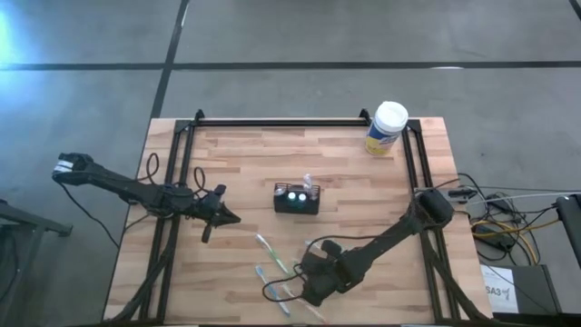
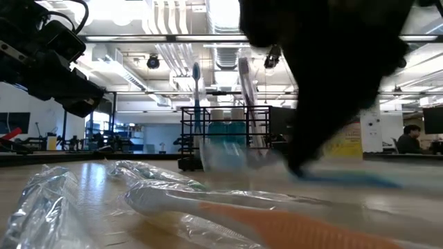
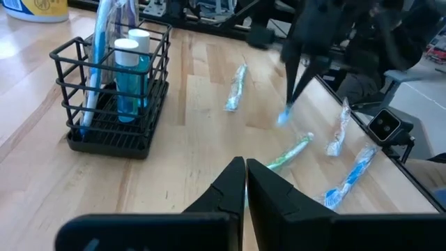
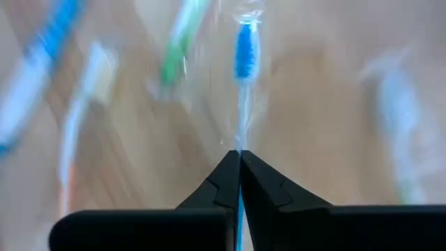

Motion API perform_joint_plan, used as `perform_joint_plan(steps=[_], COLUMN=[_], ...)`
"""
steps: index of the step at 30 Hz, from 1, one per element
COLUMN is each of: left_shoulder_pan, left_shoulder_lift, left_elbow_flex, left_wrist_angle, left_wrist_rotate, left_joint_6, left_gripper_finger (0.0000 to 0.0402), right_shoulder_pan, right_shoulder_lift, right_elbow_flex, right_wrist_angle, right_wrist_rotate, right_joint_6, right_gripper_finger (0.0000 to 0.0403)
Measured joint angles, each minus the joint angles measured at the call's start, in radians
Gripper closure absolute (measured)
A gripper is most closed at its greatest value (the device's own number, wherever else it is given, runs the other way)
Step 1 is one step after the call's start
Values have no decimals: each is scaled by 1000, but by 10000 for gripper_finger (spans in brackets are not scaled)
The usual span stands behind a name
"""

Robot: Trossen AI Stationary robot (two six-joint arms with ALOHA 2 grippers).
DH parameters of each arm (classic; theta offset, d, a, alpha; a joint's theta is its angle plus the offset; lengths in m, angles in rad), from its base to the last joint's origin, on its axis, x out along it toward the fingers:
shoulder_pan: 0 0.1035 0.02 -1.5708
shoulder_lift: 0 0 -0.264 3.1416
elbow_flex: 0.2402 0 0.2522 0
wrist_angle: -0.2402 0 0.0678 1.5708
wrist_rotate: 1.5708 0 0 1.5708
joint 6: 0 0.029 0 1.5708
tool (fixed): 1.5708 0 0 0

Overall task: Pick & Place toothbrushing station
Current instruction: Put the right blue toothbrush into the black mesh organizer

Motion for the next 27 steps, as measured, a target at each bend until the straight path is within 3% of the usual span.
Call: perform_joint_plan(steps=[7,11,18,27], left_shoulder_pan=[0,0,0,0], left_shoulder_lift=[-6,-6,1,7], left_elbow_flex=[0,0,34,89], left_wrist_angle=[90,165,211,300], left_wrist_rotate=[0,16,43,43], left_joint_6=[2,6,22,190], left_gripper_finger=[373,355,291,189], right_shoulder_pan=[-24,-35,-118,-196], right_shoulder_lift=[-110,-161,-159,-136], right_elbow_flex=[2,2,-2,-6], right_wrist_angle=[22,127,389,635], right_wrist_rotate=[268,449,446,495], right_joint_6=[-182,-342,-614,-871], right_gripper_finger=[395,395,395,395])
